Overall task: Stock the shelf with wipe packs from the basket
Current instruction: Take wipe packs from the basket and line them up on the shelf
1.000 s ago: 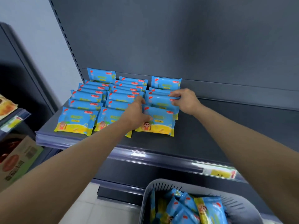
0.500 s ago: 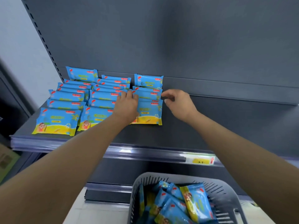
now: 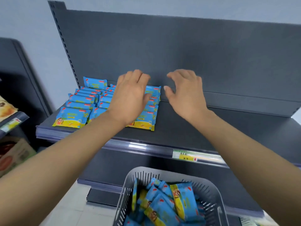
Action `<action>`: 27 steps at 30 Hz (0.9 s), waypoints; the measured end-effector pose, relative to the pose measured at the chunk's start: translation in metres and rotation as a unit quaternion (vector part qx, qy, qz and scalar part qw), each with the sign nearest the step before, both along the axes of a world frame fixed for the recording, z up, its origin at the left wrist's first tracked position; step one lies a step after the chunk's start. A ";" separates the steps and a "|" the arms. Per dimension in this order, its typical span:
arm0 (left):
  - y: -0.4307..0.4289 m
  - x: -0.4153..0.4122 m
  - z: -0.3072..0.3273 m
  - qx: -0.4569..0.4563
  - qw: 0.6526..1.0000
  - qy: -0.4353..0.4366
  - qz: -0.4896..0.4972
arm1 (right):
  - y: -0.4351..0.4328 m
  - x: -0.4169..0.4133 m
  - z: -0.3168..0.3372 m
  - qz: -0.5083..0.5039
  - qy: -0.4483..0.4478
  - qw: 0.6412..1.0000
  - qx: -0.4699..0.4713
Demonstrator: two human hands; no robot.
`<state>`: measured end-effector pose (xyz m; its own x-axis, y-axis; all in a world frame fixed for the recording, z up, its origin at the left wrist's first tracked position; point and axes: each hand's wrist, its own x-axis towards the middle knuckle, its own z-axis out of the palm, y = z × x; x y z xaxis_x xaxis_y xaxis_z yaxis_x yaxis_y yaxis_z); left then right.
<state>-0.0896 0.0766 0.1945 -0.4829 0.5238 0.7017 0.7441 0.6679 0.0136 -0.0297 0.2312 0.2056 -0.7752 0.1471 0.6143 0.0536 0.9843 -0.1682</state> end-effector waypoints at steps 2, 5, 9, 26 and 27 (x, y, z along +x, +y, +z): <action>0.002 0.027 0.018 0.009 1.000 0.030 0.000 | 0.003 0.022 0.016 0.001 0.019 0.999 0.027; 0.010 0.066 0.040 0.023 0.998 0.054 0.003 | 0.012 0.055 0.036 0.009 0.048 0.997 0.055; 0.022 0.113 0.059 0.047 0.996 0.077 0.003 | 0.027 0.096 0.051 0.029 0.087 0.994 0.060; 0.030 0.187 -0.120 -0.149 0.972 -0.179 0.015 | 0.054 0.140 -0.162 0.119 -0.279 0.952 -0.046; 0.027 0.183 -0.137 -0.163 0.963 -0.215 0.025 | 0.056 0.142 -0.183 0.106 -0.330 0.935 -0.072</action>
